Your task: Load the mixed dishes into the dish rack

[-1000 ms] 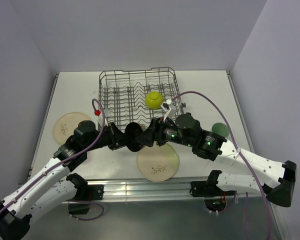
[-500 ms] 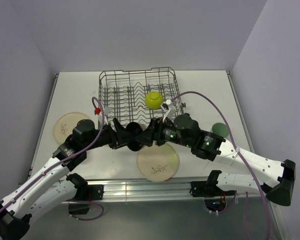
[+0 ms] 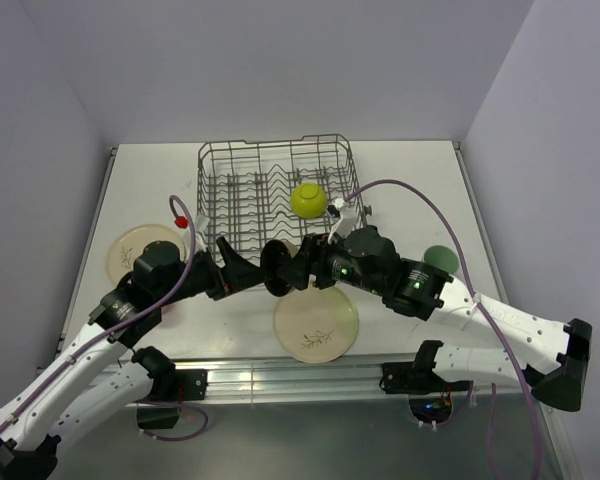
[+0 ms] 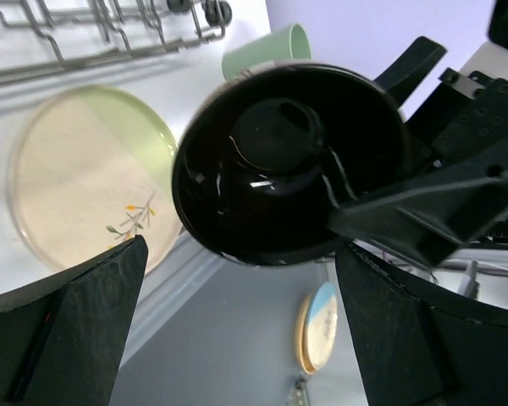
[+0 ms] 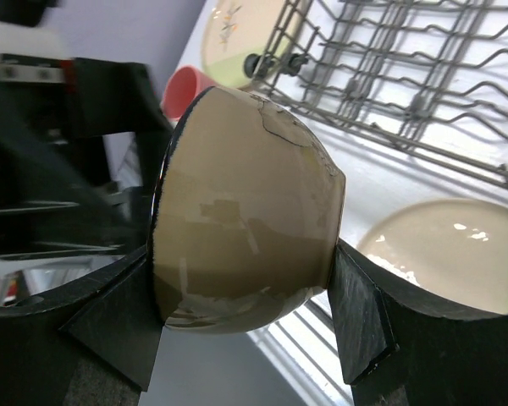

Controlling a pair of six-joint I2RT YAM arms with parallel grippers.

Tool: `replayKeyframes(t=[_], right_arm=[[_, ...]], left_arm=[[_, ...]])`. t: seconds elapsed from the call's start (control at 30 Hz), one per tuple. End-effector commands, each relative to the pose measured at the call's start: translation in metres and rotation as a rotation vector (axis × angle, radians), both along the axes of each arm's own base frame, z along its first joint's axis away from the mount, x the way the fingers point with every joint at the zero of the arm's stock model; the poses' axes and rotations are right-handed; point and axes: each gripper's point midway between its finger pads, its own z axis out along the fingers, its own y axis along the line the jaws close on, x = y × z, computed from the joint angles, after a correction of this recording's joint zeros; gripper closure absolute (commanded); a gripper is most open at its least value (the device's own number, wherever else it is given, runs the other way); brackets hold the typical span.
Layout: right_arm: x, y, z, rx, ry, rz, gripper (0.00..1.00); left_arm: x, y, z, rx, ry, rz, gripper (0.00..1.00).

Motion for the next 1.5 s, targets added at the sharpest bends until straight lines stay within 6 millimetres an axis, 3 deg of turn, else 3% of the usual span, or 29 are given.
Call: replayKeyframes(t=[0.0,0.13,0.17,0.2,0.23,0.3,0.33,0.4,0.43,0.5,0.53,0.6,0.63,0.7,0.73,0.77,0.83,0.9,0.93,1.0,1.03,1.07,1.23,1.27,1.33,1.47], right_arm=[[0.017,0.004,0.047,0.070,-0.113,-0.046,1.00],[0.027,0.008,0.048,0.026,-0.140,-0.055,1.00],[0.033,0.011,0.043,0.000,-0.142,-0.065,1.00],[0.036,0.013,0.041,-0.016,-0.146,-0.070,1.00],[0.040,0.015,0.046,-0.028,-0.166,-0.069,1.00],[0.050,0.022,0.037,-0.081,-0.179,-0.075,1.00],[0.055,0.025,0.044,-0.081,-0.198,-0.082,1.00],[0.068,0.032,0.034,-0.133,-0.209,-0.103,1.00],[0.073,0.035,0.042,-0.141,-0.237,-0.106,1.00],[0.087,0.045,0.030,-0.205,-0.251,-0.106,1.00],[0.095,0.049,0.039,-0.208,-0.271,-0.120,1.00],[0.110,0.061,0.023,-0.269,-0.274,-0.124,1.00],[0.119,0.063,0.032,-0.284,-0.308,-0.140,1.00],[0.137,0.072,0.012,-0.370,-0.320,-0.149,1.00],[0.144,0.077,0.021,-0.369,-0.338,-0.161,1.00],[0.156,0.080,0.005,-0.418,-0.332,-0.177,1.00],[0.170,0.086,0.011,-0.436,-0.360,-0.187,1.00],[0.184,0.090,-0.004,-0.495,-0.374,-0.199,1.00],[0.190,0.093,0.004,-0.494,-0.391,-0.210,1.00],[0.205,0.095,-0.010,-0.563,-0.404,-0.229,1.00],[0.210,0.097,-0.002,-0.566,-0.417,-0.241,1.00],[0.216,0.100,-0.016,-0.604,-0.416,-0.242,1.00],[0.241,0.099,-0.019,-0.716,-0.467,-0.291,1.00],[0.245,0.100,-0.031,-0.754,-0.465,-0.292,1.00],[0.254,0.096,-0.031,-0.810,-0.487,-0.328,1.00],[0.268,0.095,-0.055,-0.910,-0.495,-0.354,1.00]], left_arm=[[0.005,0.016,0.022,0.046,-0.086,0.072,0.01],[0.011,0.045,0.028,0.123,-0.087,0.219,0.01],[0.020,0.058,0.026,0.154,-0.085,0.307,0.01],[0.015,0.067,0.019,0.191,-0.054,0.329,0.01],[0.017,0.076,0.026,0.194,-0.068,0.378,0.01],[0.019,0.094,0.031,0.201,-0.071,0.473,0.01],[0.017,0.100,0.033,0.203,-0.070,0.491,0.01],[0.017,0.110,0.041,0.185,-0.082,0.549,0.01],[0.015,0.116,0.048,0.168,-0.095,0.571,0.01],[0.014,0.124,0.053,0.157,-0.097,0.606,0.01],[0.013,0.131,0.058,0.150,-0.107,0.636,0.01],[0.012,0.136,0.060,0.147,-0.110,0.656,0.01],[0.011,0.138,0.063,0.138,-0.119,0.664,0.01],[0.010,0.140,0.064,0.140,-0.127,0.670,0.01],[0.010,0.141,0.066,0.141,-0.132,0.672,0.01],[0.011,0.143,0.066,0.154,-0.136,0.679,0.01],[0.010,0.146,0.066,0.164,-0.141,0.682,0.01],[0.011,0.148,0.067,0.172,-0.151,0.690,0.01],[0.011,0.148,0.068,0.172,-0.155,0.692,0.01],[0.011,0.150,0.066,0.183,-0.158,0.698,0.01],[0.012,0.150,0.066,0.186,-0.160,0.697,0.01],[0.012,0.151,0.064,0.193,-0.159,0.699,0.01],[0.012,0.150,0.060,0.195,-0.166,0.692,0.01],[0.011,0.150,0.061,0.193,-0.167,0.691,0.01],[0.010,0.151,0.061,0.190,-0.172,0.690,0.01],[0.009,0.152,0.063,0.185,-0.181,0.690,0.01]])
